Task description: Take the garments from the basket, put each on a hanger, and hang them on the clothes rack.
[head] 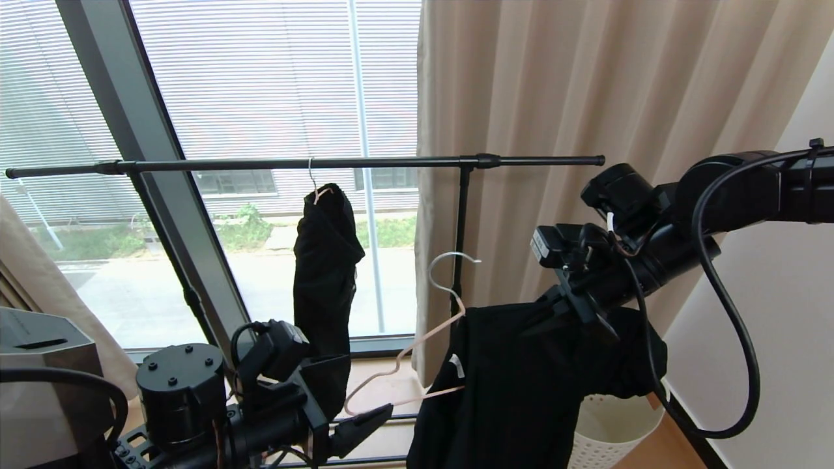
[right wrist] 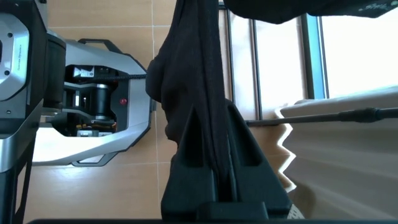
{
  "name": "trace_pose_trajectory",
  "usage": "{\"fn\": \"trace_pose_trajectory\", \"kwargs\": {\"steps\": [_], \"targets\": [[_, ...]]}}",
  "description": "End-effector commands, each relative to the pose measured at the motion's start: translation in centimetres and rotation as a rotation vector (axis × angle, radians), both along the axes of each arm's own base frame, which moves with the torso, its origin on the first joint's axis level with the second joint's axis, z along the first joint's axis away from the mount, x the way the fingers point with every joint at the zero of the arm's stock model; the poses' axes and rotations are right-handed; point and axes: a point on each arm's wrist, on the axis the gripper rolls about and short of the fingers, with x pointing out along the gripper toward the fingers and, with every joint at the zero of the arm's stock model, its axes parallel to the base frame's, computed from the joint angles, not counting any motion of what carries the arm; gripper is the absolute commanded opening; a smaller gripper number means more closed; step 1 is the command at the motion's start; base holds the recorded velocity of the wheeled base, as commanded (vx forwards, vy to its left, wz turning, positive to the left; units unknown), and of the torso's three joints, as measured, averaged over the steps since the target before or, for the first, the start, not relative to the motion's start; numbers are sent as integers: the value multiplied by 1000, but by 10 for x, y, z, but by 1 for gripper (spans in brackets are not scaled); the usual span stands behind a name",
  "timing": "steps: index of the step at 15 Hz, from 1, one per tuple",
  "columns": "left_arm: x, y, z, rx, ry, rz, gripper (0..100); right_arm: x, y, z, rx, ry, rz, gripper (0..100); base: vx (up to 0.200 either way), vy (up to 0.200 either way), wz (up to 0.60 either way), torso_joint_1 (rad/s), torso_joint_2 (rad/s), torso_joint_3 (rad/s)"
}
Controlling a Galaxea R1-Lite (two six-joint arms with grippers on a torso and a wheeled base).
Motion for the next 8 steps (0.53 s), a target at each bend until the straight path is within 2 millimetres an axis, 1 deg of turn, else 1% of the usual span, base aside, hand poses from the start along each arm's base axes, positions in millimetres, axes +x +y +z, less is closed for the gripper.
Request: {"fn": "trace_pose_trajectory", "kwargs": {"steps": [1,3,4,7,8], "targets": [[19,15,-1,-51,35,82,100,2,-4,6,8,-12,-23,0,0,0,0,0,0,0],[33,22,-8,-109,111,119,100,2,-5,15,20,-12,-62,0,0,0,0,0,0,0],[37,29,-14,-127,155,102,100,1,-6,20,25,-11,-87,0,0,0,0,0,0,0],[37,49,-26,-160,236,12,100,-1,-7,39,53,-20,-148,0,0,0,0,0,0,0],[37,50,-28,-165,251,-6,100,-2,-6,45,67,-20,-168,0,0,0,0,0,0,0]]}}
